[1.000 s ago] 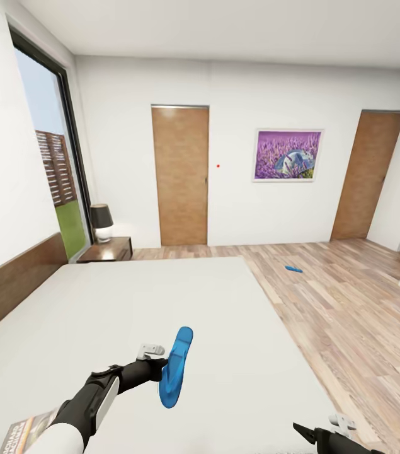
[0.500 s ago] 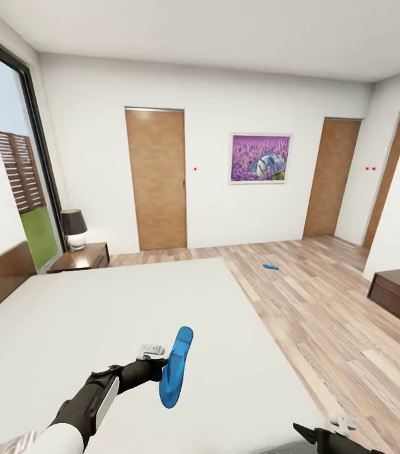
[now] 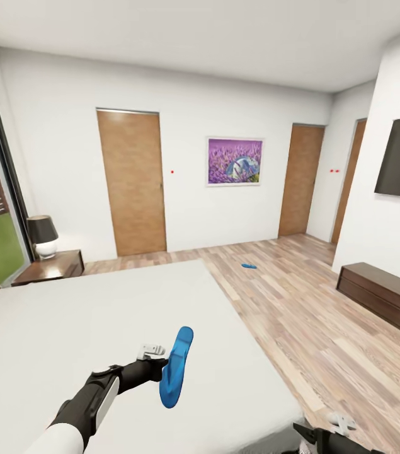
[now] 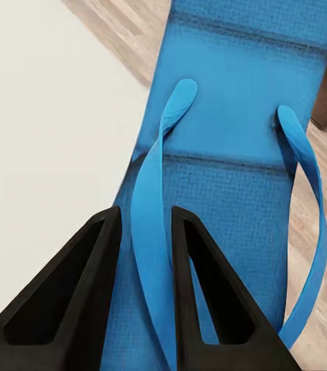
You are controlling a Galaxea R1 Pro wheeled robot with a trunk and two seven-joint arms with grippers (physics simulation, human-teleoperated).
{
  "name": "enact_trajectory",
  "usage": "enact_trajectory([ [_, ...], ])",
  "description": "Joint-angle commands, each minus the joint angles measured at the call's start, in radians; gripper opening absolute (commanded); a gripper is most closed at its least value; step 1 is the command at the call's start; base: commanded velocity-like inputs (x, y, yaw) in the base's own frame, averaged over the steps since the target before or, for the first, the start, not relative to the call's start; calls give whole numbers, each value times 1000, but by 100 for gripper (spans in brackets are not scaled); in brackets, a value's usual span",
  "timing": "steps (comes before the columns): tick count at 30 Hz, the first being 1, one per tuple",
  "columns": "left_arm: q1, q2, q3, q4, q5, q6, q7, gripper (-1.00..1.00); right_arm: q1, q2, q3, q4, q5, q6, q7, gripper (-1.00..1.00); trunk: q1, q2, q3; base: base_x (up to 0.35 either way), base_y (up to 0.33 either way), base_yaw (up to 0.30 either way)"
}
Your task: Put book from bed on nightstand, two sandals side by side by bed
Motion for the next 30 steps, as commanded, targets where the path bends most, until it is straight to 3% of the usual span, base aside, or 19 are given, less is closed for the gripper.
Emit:
enact_trajectory([
  [1, -1, -1, 8, -2, -5, 7, -3, -100, -1, -1, 7, 0, -10, 5, 2, 100, 0, -1, -1, 0, 0, -245],
  [18, -1, -3, 8, -2, -5, 7, 1, -100, -1, -1, 7, 0, -10, 6, 3, 100, 0, -1, 13, 0, 0, -252],
  [30, -1, -3, 8, -2, -5, 7, 1, -100, -1, -1, 6, 0, -12, 16, 5, 100, 0, -1, 6, 0, 0, -217],
])
